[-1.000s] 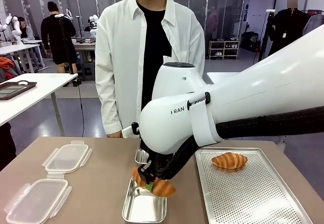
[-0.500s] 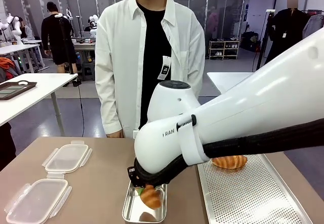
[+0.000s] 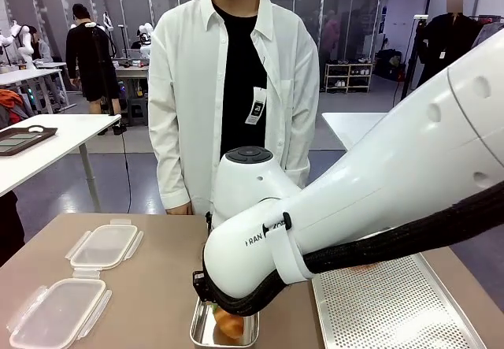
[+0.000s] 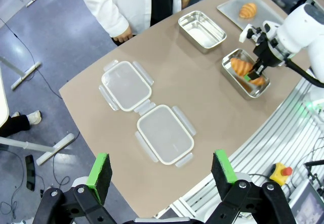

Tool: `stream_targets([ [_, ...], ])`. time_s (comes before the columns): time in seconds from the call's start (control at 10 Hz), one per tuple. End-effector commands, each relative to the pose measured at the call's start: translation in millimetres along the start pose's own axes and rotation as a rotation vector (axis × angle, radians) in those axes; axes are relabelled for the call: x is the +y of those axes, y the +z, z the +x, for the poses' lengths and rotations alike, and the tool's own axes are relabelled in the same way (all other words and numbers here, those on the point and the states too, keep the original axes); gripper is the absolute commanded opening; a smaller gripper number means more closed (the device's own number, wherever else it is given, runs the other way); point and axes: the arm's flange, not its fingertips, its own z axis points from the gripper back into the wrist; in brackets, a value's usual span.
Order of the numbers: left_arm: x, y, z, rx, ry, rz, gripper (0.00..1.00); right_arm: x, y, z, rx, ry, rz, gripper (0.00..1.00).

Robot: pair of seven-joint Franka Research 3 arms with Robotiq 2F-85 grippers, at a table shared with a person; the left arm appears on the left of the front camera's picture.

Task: Place the bread into the airtight container.
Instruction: Pick up a Butter Roll and place it into an empty Airtight Container.

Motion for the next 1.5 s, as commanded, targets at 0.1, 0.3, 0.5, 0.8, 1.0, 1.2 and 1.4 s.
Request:
stream_targets([
  [0.1,0,2,1,-0.001,-0.006,0.0,1.0,17,0,4,-0.011,-0.045,-0.017,1.0],
  [0.3,0,2,1,-0.001,-0.006,0.0,1.0,15,1,5,-0.002,-0.048,-0.021,1.0],
  [0.5,0,2,1,-0.001,-0.006,0.0,1.0,5,6,6,0.017,-0.046,-0.025,0.9],
  [0.8,0,2,1,-0.001,-0.006,0.0,1.0,6,2,3,0.009,-0.009,-0.002,0.9],
  [1.0,0,2,1,-0.001,-0.006,0.0,1.0,6,2,3,0.009,-0.009,-0.002,0.9],
  [1.2,0,2,1,-0.001,-0.006,0.0,1.0,6,2,3,0.009,-0.009,-0.002,0.9],
  [1.4,0,2,1,-0.001,-0.006,0.0,1.0,6,2,3,0.009,-0.009,-0.002,0.9],
])
